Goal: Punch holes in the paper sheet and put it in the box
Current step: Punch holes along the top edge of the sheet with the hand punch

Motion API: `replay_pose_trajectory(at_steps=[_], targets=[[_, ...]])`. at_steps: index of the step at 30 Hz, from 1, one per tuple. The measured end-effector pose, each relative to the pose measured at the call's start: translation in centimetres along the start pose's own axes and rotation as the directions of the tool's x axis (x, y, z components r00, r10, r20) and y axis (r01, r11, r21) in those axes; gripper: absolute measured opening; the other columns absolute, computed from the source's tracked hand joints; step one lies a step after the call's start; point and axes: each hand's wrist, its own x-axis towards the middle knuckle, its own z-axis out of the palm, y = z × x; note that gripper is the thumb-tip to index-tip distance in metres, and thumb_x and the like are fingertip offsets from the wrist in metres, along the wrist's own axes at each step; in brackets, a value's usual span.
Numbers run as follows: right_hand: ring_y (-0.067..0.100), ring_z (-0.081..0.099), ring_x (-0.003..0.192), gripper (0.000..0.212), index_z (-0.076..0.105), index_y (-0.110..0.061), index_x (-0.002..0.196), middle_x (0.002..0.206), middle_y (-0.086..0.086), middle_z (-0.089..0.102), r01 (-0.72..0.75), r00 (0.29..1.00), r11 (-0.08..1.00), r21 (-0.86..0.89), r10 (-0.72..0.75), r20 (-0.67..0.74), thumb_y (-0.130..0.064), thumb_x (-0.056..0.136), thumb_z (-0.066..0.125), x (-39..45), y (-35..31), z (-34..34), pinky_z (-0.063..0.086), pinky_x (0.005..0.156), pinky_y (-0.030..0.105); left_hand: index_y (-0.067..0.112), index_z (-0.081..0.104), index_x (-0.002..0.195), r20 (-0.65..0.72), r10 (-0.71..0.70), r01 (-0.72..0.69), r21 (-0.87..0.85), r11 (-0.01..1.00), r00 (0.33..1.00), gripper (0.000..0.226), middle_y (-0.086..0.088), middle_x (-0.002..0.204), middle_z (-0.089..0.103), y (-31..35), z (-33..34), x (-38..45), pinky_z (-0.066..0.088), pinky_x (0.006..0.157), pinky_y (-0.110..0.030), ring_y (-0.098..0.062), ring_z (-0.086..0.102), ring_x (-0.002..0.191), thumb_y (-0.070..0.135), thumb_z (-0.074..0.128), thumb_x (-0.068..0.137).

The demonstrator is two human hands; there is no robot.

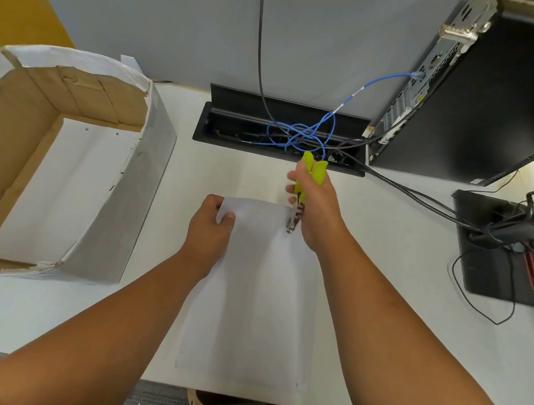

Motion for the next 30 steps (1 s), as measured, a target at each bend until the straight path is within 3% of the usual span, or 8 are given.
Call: replay_pose_trajectory(at_steps=[2, 4, 8, 12, 22, 30], targets=[[0.02, 0.062, 0.099, 0.032, 0.052, -0.019, 0.129, 0.112, 0.006, 0.063, 0.014, 0.999, 0.976, 0.218, -0.022, 0.033, -0.025, 0.098, 0.058, 0.2, -0.6, 0.6, 0.051, 0.09, 0.035, 0.019, 0.049, 0.112, 0.014, 0.014, -0.014, 0.005, 1.0, 1.0, 0.015, 0.0, 0.107, 0.059, 0.2, 0.3, -0.3, 0.049, 0.08, -0.028, -0.017, 0.059, 0.095, 0.017, 0.049, 0.098], [0.024, 0.064, 0.106, 0.03, 0.05, -0.025, 0.124, 0.119, 0.012, 0.064, 0.07, 0.997, 0.951, 0.3, -0.079, 0.015, -0.014, 0.097, 0.058, 0.3, -0.9, 1.1, 0.049, 0.098, 0.039, 0.019, 0.05, 0.111, 0.019, 0.03, -0.03, 0.004, 1.0, 0.999, 0.014, 0.001, 0.106, 0.06, 0.3, 0.5, -0.5, 0.049, 0.081, -0.028, -0.016, 0.058, 0.095, 0.016, 0.048, 0.098], [0.029, 0.068, 0.105, 0.018, 0.047, -0.018, 0.097, 0.112, 0.014, 0.067, 0.11, 0.994, 0.935, 0.336, -0.106, -0.031, -0.004, 0.095, 0.058, 0.1, -0.9, 1.6, 0.047, 0.102, 0.046, 0.021, 0.048, 0.111, 0.02, 0.028, -0.029, 0.042, 0.999, 0.999, 0.013, 0.001, 0.106, 0.058, 0.4, 0.7, -0.7, 0.048, 0.081, -0.029, -0.016, 0.057, 0.095, 0.018, 0.047, 0.099], [0.032, 0.067, 0.11, 0.022, 0.051, -0.018, 0.081, 0.104, 0.013, 0.066, 0.098, 0.995, 0.939, 0.331, -0.082, -0.062, -0.007, 0.09, 0.067, -0.2, -0.6, 2.0, 0.047, 0.096, 0.044, 0.02, 0.048, 0.115, 0.023, 0.02, -0.022, 0.085, 0.996, 1.0, 0.016, 0.001, 0.111, 0.057, 0.4, 0.7, -0.8, 0.05, 0.086, -0.031, -0.019, 0.057, 0.099, 0.02, 0.047, 0.099], [0.025, 0.069, 0.104, 0.013, 0.053, -0.014, 0.099, 0.109, 0.011, 0.068, 0.121, 0.993, 0.946, 0.3, -0.12, -0.022, -0.007, 0.093, 0.062, -0.5, -0.5, 2.7, 0.047, 0.1, 0.047, 0.016, 0.048, 0.116, 0.017, 0.056, -0.058, 0.145, 0.988, 0.998, 0.017, -0.002, 0.108, 0.057, 0.6, 0.8, -0.8, 0.05, 0.084, -0.031, -0.02, 0.056, 0.097, 0.019, 0.047, 0.099], [0.028, 0.068, 0.108, 0.014, 0.053, -0.014, 0.093, 0.113, 0.012, 0.069, 0.148, 0.986, 0.91, 0.388, -0.165, 0.01, -0.001, 0.098, 0.053, -0.1, -0.3, 2.3, 0.046, 0.095, 0.045, 0.015, 0.048, 0.116, 0.015, 0.073, -0.075, 0.2, 0.977, 0.997, 0.017, -0.004, 0.109, 0.058, 0.7, 0.6, -0.9, 0.051, 0.085, -0.032, -0.021, 0.057, 0.098, 0.018, 0.045, 0.1]])
